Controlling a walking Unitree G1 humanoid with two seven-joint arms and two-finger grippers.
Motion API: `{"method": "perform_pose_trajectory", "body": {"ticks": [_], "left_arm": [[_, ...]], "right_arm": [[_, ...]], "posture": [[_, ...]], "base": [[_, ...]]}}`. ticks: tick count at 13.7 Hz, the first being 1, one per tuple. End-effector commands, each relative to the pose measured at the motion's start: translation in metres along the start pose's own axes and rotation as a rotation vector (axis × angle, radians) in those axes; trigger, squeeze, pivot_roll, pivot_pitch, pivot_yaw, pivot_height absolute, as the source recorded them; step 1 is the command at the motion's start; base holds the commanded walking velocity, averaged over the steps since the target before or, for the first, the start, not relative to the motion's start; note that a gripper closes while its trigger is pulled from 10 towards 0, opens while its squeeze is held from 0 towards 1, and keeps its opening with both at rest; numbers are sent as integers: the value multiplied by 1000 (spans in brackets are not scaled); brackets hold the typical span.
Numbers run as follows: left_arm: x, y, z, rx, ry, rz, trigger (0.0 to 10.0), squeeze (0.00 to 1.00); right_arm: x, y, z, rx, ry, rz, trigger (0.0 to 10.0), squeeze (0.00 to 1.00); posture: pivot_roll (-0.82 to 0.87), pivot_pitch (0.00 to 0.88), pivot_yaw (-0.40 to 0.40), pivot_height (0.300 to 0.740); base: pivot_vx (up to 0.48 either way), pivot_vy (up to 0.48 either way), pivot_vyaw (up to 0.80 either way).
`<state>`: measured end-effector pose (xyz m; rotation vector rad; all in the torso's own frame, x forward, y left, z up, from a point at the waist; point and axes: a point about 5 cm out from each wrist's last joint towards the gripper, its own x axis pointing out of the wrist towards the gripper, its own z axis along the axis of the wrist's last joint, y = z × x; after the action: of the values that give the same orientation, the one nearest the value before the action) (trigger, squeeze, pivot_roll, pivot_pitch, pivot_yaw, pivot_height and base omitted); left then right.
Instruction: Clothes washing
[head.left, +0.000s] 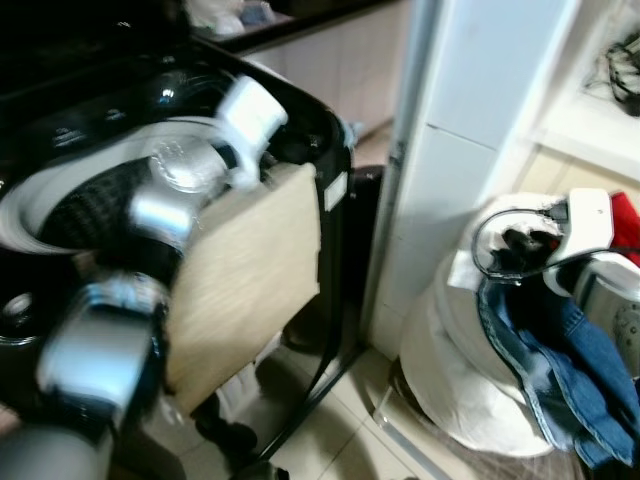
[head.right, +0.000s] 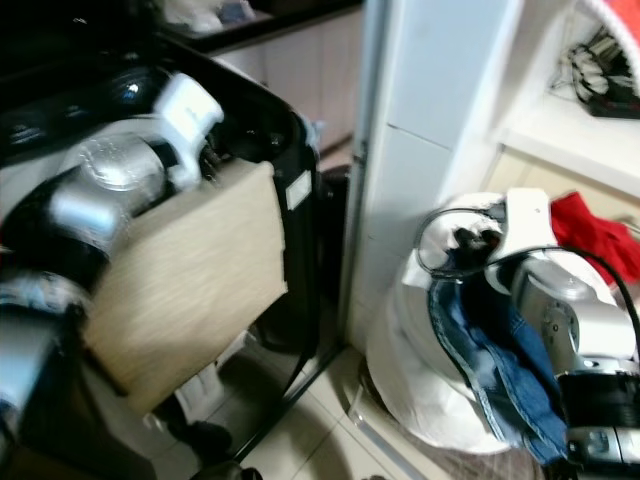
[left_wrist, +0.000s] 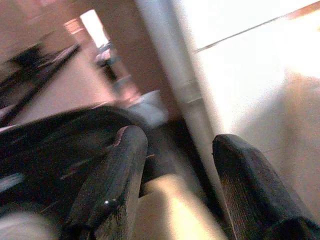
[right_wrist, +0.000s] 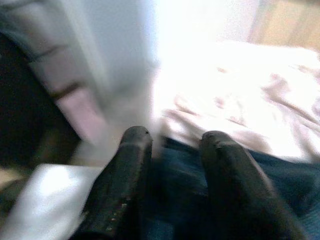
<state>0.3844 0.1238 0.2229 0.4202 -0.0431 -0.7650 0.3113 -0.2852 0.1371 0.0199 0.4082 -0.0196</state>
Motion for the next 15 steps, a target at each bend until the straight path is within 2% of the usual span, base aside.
{"method": "perform_pose_trajectory", "body": {"ticks": [1,2,3,4,5,8,11,15], "left_arm": [[-1,-2,13,20,-41,-34,10000,0],[-1,-9,13,10,-49,-54,10000,0],[-6,-28,16,-33,-83,-142,10000,0],[-16,-38,17,-65,-99,-205,10000,0],[-25,-43,17,-81,-106,-231,10000,0],[-40,-47,17,-91,-90,-262,10000,0],[-51,-66,21,-124,-58,-372,10000,0],[-47,-71,18,-159,-54,-329,10000,0]], "right_arm": [[1,-7,10,-6,-52,-38,10000,1000],[3,-12,11,2,-58,-56,10000,1000],[3,-17,15,-1,-62,-45,10000,1000],[-4,-14,24,-44,-63,42,10000,1000],[-16,-12,33,-109,-57,113,10000,1000],[-45,-16,47,-221,-40,157,10000,1000],[-78,-23,50,-363,75,96,10000,1000],[-100,-28,49,-442,157,-14,10000,1000]], "posture": [[-115,16,84,740],[-111,18,83,740],[-95,21,78,740],[-94,21,77,740],[-94,21,77,740],[-97,20,83,740],[-102,18,82,740],[-104,13,76,740]], "base": [[0,0,0],[0,0,0],[0,0,0],[0,0,0],[0,0,0],[0,0,0],[0,0,0],[0,0,0]]}}
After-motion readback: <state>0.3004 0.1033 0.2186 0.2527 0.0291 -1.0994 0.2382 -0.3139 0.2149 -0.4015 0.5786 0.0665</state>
